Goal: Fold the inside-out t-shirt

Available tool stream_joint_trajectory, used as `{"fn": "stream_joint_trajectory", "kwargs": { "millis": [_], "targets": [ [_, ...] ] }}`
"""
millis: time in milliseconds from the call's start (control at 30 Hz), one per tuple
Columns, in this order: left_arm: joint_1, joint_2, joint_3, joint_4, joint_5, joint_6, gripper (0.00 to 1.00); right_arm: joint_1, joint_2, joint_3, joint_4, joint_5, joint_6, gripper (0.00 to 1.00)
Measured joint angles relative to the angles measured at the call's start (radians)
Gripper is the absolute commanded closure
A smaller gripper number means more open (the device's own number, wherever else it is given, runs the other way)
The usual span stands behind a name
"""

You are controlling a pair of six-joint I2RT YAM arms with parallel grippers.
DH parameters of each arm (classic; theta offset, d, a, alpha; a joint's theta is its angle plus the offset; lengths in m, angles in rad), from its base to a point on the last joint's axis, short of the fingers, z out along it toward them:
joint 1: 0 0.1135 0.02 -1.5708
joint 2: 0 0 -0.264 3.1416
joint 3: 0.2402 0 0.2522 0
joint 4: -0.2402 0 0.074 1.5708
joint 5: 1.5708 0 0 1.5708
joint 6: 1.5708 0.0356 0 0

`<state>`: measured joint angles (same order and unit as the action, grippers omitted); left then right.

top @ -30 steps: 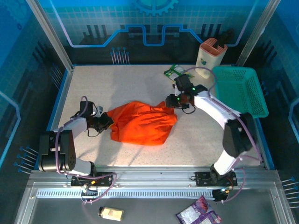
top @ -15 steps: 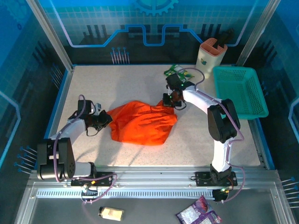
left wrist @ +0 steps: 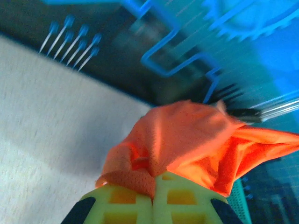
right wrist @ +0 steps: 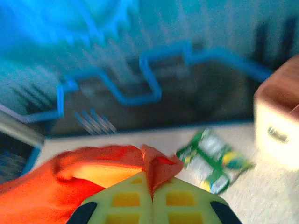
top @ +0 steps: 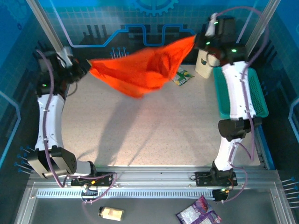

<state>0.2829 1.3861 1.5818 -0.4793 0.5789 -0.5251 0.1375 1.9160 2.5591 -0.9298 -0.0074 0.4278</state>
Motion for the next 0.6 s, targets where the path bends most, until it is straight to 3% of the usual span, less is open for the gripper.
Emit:
{"fn": "stream_joint_trajectory", "kwargs": {
  "millis": [100,200,400,600],
  "targets": [
    [0.052,0.01,0.146,-0.01,0.031,-0.013,1.0,-0.076,-0.072,0.051,-0.029,-0.001,-0.001,1.0],
    [0.112,-0.003,0.172,-0.006,0.061,-0.036,1.0,-0.153,-0.21,-0.106,-0.025,-0.007,0.002,1.0],
    [0.23,-0.072,-0.119,0.052,0.127,-0.087,1.0,-0.287,-0.506,-0.696,0.056,-0.055,0.029,1.0],
    [0.261,-0.079,-0.422,0.035,0.149,-0.063,1.0,-0.375,-0.578,-1.061,0.089,-0.115,0.034,1.0]
  ]
}}
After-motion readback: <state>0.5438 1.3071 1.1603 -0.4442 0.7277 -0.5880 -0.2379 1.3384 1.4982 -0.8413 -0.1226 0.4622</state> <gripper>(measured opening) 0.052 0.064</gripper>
